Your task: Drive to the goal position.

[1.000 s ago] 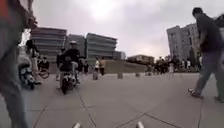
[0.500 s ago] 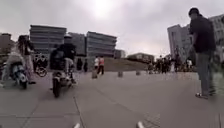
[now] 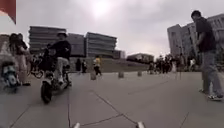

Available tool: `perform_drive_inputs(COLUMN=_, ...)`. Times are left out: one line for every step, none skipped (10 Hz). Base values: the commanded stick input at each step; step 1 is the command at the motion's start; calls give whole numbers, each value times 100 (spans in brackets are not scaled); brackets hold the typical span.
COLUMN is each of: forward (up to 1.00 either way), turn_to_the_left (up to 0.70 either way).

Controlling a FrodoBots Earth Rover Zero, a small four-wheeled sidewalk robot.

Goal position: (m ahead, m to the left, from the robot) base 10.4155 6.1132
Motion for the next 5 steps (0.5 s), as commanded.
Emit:
perform_drive_inputs(forward=70, turn_to_the_left=0)
perform_drive_inputs(forward=70, turn_to_the_left=0)
perform_drive_inputs(forward=70, turn_to_the_left=0)
perform_drive_inputs(forward=70, turn_to_the_left=0)
perform_drive_inputs(forward=70, turn_to_the_left=0)
